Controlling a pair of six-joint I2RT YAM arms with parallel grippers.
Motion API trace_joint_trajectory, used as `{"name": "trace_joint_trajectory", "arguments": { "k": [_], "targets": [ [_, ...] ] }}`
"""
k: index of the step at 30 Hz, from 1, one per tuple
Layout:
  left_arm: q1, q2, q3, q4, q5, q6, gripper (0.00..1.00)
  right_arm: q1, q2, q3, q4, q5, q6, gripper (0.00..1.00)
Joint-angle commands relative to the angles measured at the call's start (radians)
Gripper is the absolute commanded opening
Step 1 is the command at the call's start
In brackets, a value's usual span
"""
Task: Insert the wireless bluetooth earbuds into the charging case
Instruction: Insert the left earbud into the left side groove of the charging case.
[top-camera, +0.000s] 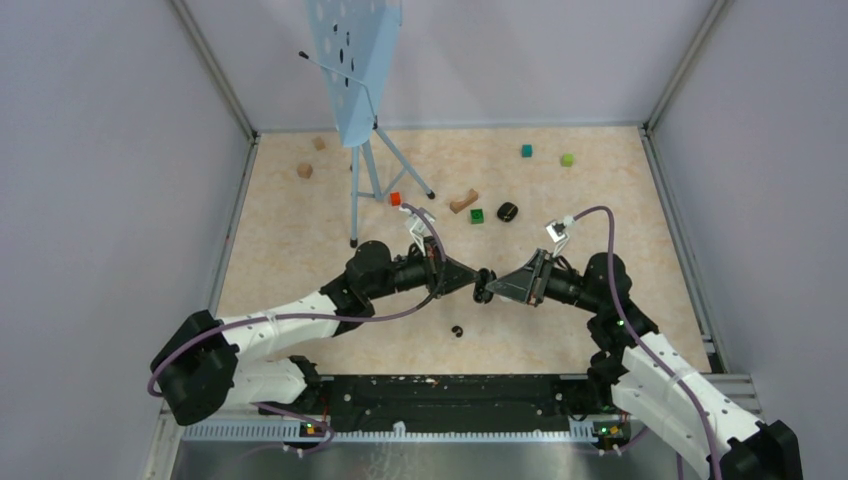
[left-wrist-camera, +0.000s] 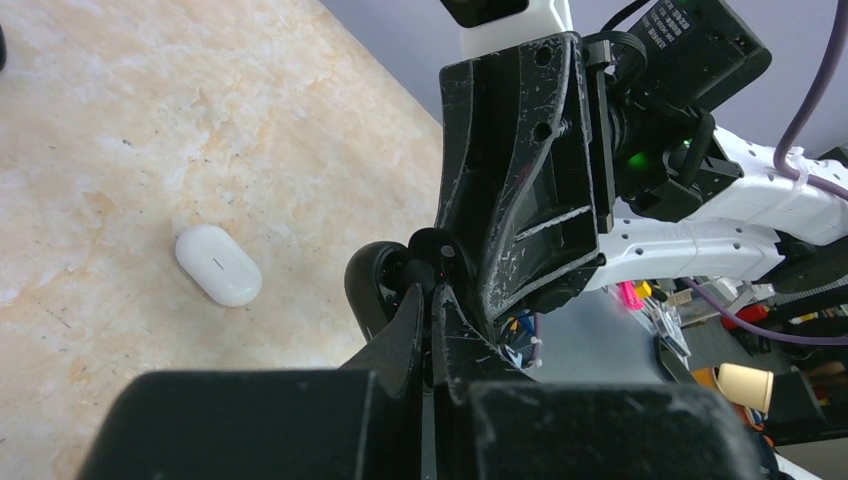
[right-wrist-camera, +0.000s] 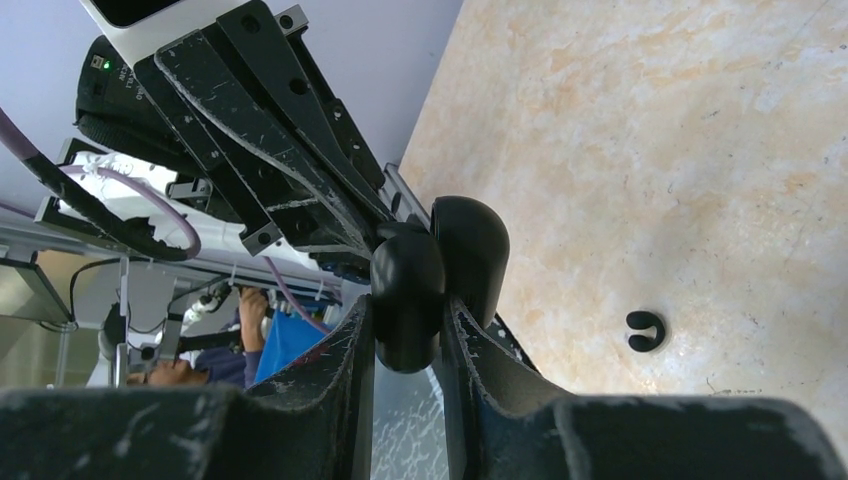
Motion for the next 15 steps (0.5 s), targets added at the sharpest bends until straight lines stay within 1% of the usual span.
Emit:
{"name": "trace_joint_trajectory", "arguments": {
  "k": [1, 5, 15],
  "targets": [
    [-0.011, 0.014, 0.031, 0.001, -0.028, 0.009, 0.00, -0.007, -0.017, 0.027, 0.031, -0.005, -0.007, 0.00],
    [-0.016, 0.003, 0.035, -0.033, -0.076, 0.034, 0.00, -0.007, -0.019, 0.029, 0.030, -0.007, -0.005, 0.00],
    [-0.034, 0.032, 0.062, -0.092, -0.131, 0.091, 0.00, -0.006, -0.025, 0.043, 0.012, 0.003, -0.003, 0.00]
  ]
}}
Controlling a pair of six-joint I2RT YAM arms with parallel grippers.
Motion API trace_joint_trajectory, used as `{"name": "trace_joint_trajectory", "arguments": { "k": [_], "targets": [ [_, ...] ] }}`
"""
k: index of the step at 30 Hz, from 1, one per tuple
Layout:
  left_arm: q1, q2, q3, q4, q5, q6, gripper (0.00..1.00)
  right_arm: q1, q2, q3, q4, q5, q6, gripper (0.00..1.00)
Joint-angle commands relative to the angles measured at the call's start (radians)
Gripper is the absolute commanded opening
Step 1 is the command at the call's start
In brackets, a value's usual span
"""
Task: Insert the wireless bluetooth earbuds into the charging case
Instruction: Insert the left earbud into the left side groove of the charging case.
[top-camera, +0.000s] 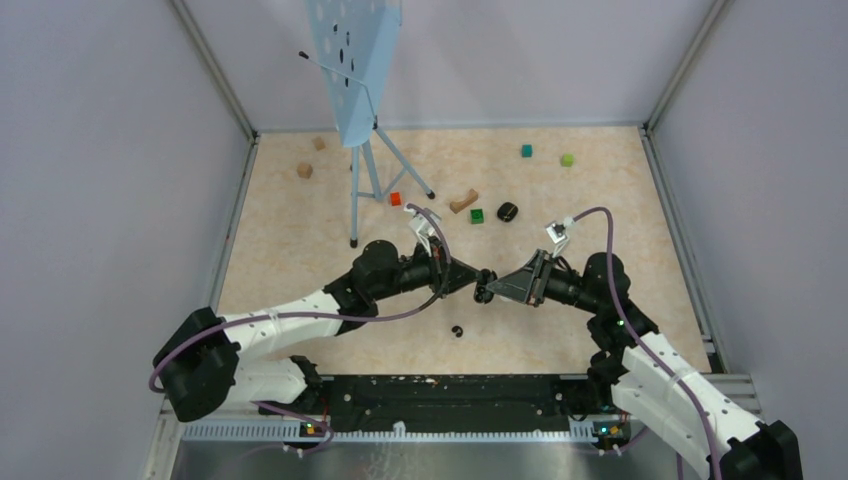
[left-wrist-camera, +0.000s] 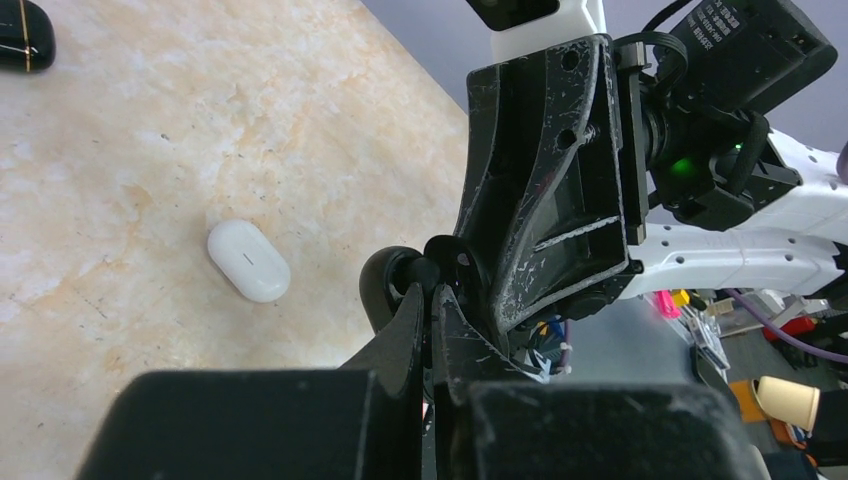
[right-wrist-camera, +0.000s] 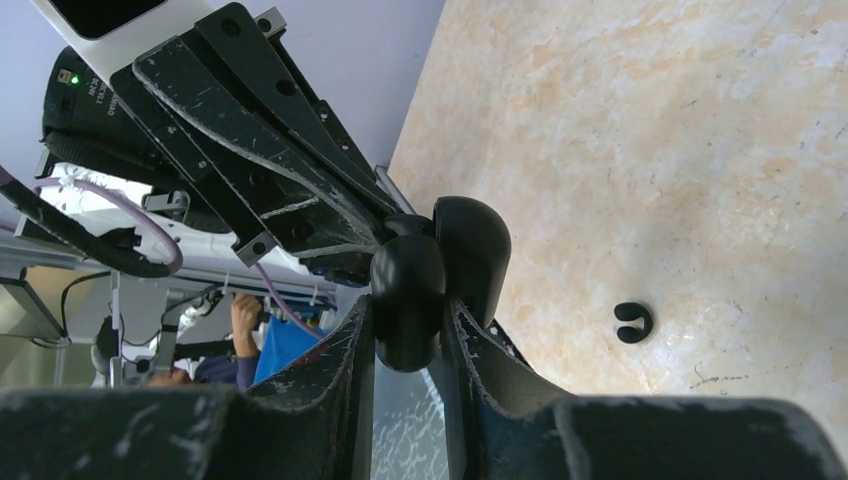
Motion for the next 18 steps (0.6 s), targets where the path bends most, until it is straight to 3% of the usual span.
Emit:
{"name": "trace_joint_trajectory", "arguments": {
  "k": [1, 18],
  "targets": [
    [-0.011, 0.012, 0.038, -0.038, -0.060, 0.053, 0.00, -0.007, -0.024, 0.046, 0.043, -0.013, -0.002, 0.00],
    [-0.092, 0.010, 0.160, -0.287, -0.198, 0.276, 0.00, -0.001, -0.017, 0.050, 0.035, 0.020, 0.011, 0.00]
  ]
}}
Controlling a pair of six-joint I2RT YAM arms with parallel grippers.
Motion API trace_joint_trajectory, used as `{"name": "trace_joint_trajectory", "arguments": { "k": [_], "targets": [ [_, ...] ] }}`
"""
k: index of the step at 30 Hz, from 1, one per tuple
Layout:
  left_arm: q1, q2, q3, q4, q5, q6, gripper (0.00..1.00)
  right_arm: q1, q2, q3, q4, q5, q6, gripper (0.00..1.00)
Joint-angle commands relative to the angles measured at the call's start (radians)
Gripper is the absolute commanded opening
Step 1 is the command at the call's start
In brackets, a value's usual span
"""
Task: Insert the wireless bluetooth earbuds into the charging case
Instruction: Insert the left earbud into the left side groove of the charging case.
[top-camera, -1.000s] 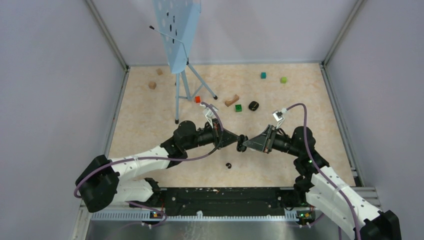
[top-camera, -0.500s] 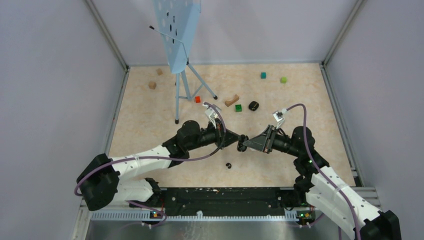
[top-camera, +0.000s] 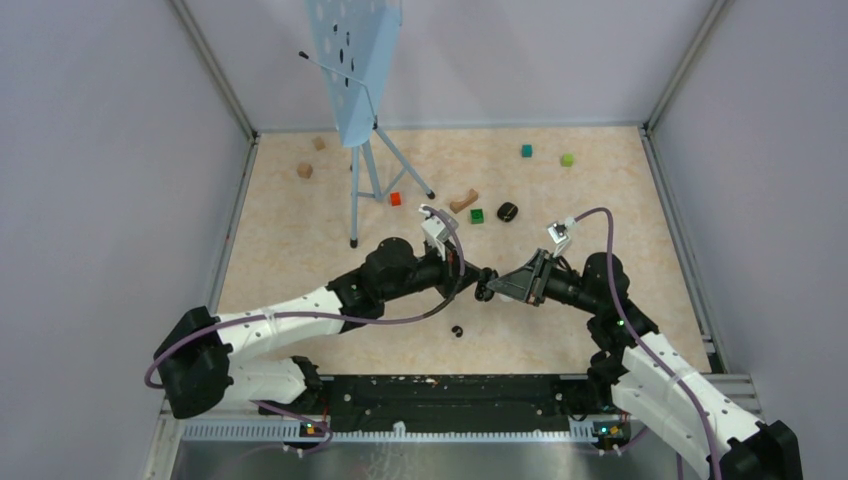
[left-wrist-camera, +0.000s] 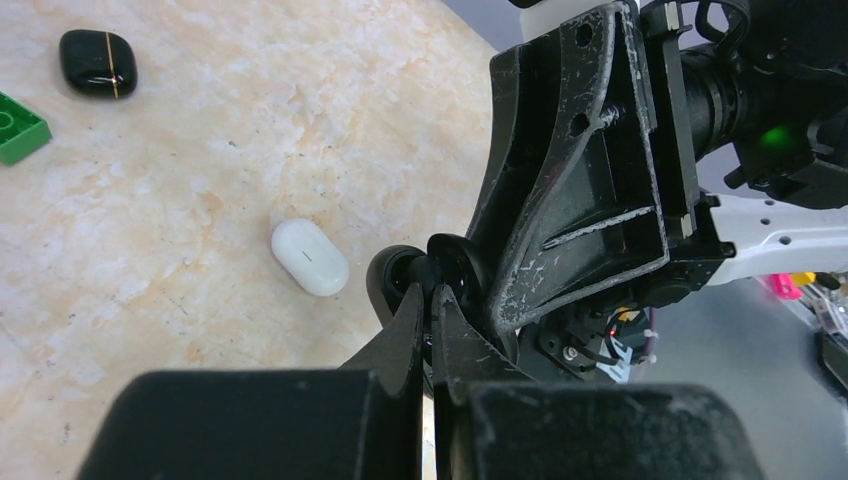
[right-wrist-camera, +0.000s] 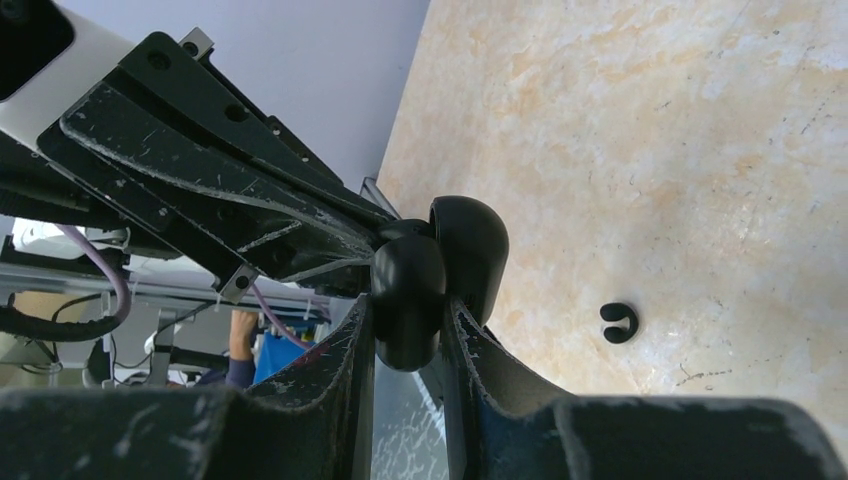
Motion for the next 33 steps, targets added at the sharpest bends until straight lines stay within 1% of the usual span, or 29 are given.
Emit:
{"name": "trace_joint_trajectory", "arguments": {
  "k": [1, 8, 11, 20, 30, 33],
  "targets": [
    [-0.027, 0.004, 0.067, -0.100, -0.075, 0.096, 0.00, 0.001, -0.015, 0.050, 0.063, -0.021, 0.010, 0.00],
    [-0.078, 0.013, 0.116, -0.191, -0.163, 0.158, 0.00, 0.003, -0.012, 0.044, 0.074, -0.013, 0.016, 0.00],
    [-0.091, 0.019, 0.123, -0.197, -0.171, 0.172, 0.00, 0.002, -0.012, 0.044, 0.085, -0.013, 0.022, 0.00],
    [-0.161, 0.089, 0.204, -0.287, -0.284, 0.225, 0.00, 0.002, -0.017, 0.044, 0.100, -0.016, 0.032, 0.00],
    [-0.168, 0.106, 0.228, -0.323, -0.309, 0.198, 0.00, 0.003, -0.031, 0.028, 0.104, -0.012, 0.040, 0.00],
    [-0.168, 0.091, 0.224, -0.338, -0.348, 0.177, 0.00, 0.003, -0.032, 0.025, 0.107, -0.008, 0.042, 0.00]
  ]
}}
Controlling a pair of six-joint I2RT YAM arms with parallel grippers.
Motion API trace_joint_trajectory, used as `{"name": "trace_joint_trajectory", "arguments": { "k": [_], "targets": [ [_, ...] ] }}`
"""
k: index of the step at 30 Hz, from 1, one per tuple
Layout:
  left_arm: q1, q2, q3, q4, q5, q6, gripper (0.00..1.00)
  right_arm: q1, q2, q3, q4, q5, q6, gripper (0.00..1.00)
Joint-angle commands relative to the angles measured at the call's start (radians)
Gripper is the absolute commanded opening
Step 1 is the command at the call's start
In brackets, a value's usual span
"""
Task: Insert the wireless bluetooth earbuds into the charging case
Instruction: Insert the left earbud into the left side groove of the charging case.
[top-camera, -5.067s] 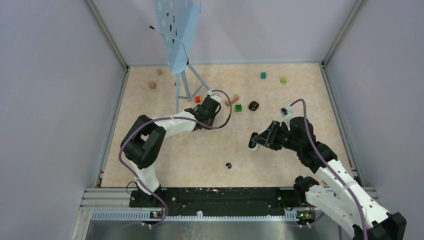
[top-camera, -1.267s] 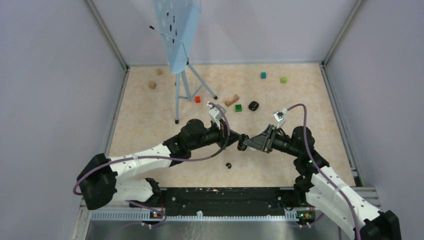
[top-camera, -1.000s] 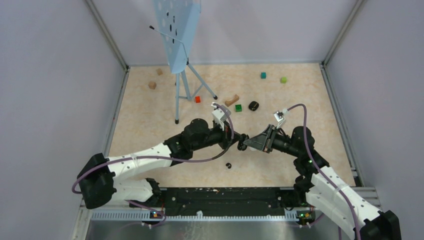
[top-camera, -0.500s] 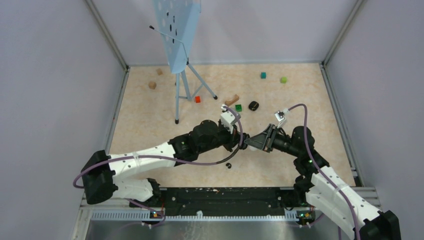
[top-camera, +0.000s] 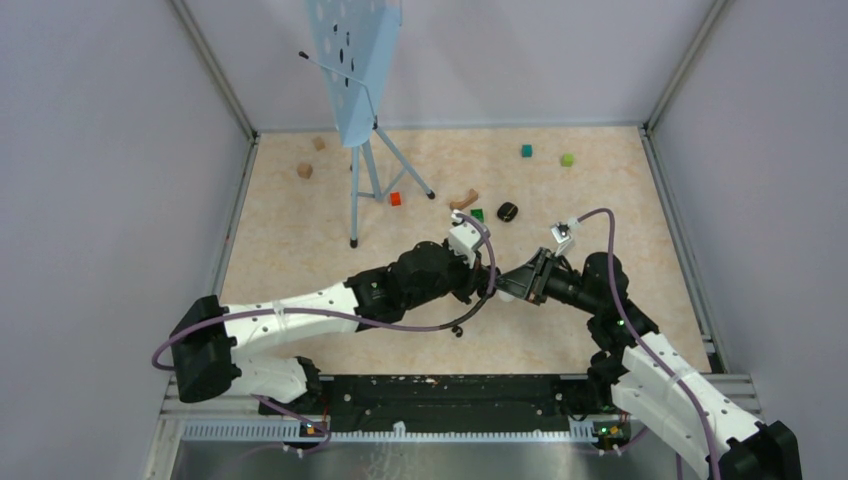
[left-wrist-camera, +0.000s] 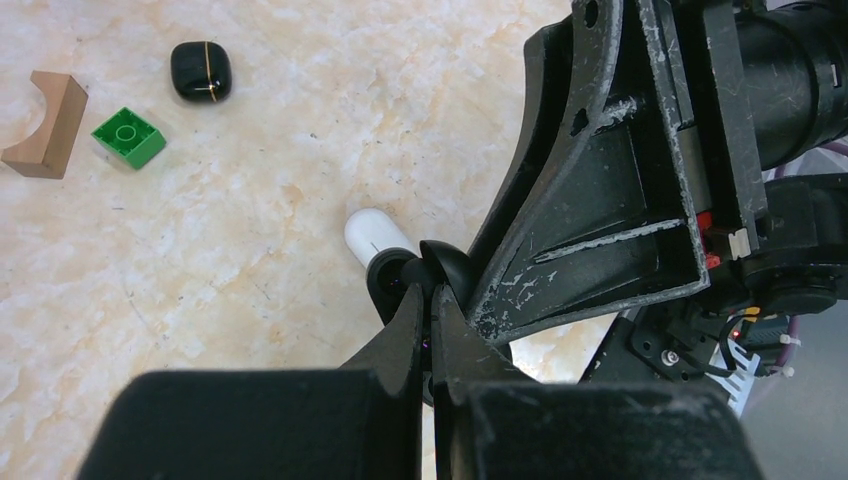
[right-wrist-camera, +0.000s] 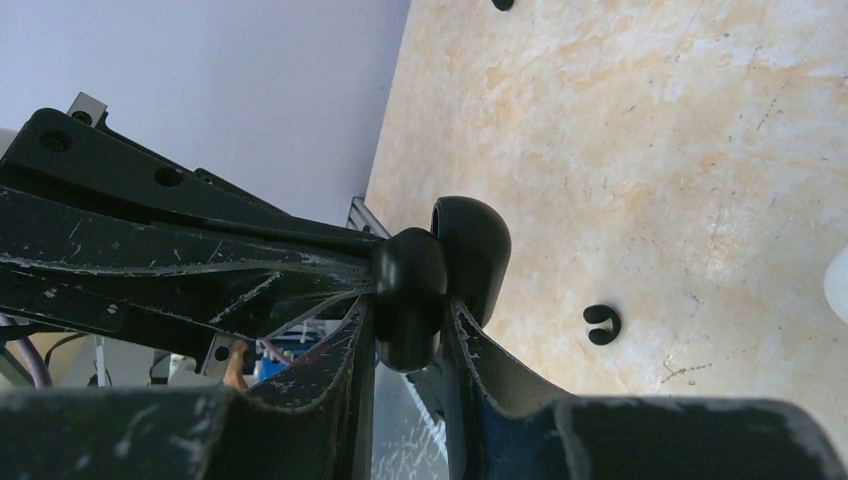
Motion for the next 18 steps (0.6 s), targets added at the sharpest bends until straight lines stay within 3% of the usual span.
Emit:
{"name": "trace_joint_trajectory", "arguments": {
  "k": [1, 18],
  "targets": [
    [-0.007, -0.002, 0.011, -0.058, -0.059, -0.039, 0.00, 0.004, -0.031, 0.026, 0.136, -0.057, 0.023, 0.00],
    [-0.007, -0.060, -0.062, 0.004, -0.137, -0.174, 0.00, 0.005, -0.032, 0.005, 0.210, -0.063, 0.072, 0.00]
  ]
}}
